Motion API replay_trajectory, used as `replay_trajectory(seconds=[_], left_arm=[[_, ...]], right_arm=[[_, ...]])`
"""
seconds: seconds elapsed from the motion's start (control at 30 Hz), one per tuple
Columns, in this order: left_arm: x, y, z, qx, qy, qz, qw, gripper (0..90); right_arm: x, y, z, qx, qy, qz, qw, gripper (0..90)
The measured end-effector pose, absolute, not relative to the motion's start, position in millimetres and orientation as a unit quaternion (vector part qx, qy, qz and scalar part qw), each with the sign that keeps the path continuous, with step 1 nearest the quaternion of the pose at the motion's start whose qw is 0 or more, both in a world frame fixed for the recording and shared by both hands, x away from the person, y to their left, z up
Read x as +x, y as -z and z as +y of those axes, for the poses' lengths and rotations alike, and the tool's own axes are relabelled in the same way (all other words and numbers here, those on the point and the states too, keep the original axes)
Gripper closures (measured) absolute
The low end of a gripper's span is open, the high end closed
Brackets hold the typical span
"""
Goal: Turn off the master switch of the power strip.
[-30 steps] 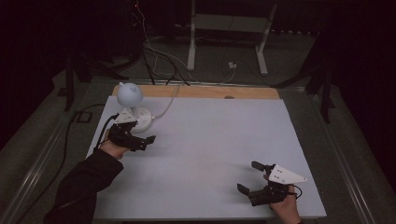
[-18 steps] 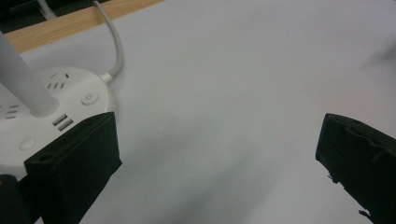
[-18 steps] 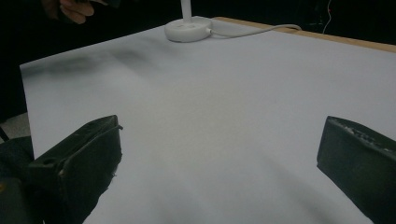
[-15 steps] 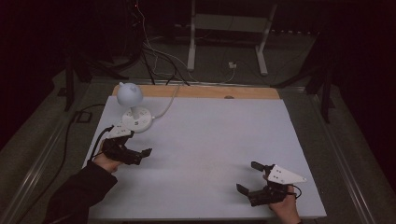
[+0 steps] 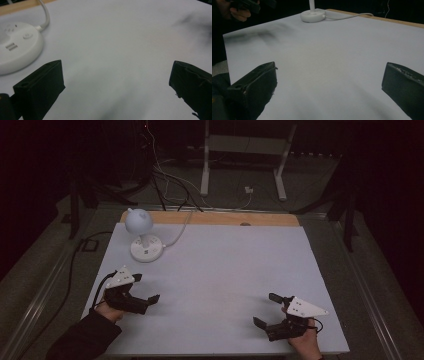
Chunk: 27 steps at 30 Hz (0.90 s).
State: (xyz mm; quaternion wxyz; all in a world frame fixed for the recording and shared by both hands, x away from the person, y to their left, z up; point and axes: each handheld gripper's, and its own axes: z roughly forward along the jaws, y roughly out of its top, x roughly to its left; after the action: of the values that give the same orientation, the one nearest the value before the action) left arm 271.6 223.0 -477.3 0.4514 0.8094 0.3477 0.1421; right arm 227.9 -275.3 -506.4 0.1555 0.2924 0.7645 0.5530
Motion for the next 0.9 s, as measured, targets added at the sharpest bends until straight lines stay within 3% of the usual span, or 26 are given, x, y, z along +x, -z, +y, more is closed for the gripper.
replay_trajectory(seconds=[0.5, 0.9], left_arm=[[241, 505, 230, 0.827, -0.127, 0.342, 0.427, 0.3], [226, 524, 242, 0.845, -0.146, 0.332, 0.393, 0.3]], right_arm=[[227, 506, -275, 0.292, -0.553, 0.765, 0.155, 0.0], [227, 507, -275, 0.29, -0.551, 0.767, 0.154, 0.0]])
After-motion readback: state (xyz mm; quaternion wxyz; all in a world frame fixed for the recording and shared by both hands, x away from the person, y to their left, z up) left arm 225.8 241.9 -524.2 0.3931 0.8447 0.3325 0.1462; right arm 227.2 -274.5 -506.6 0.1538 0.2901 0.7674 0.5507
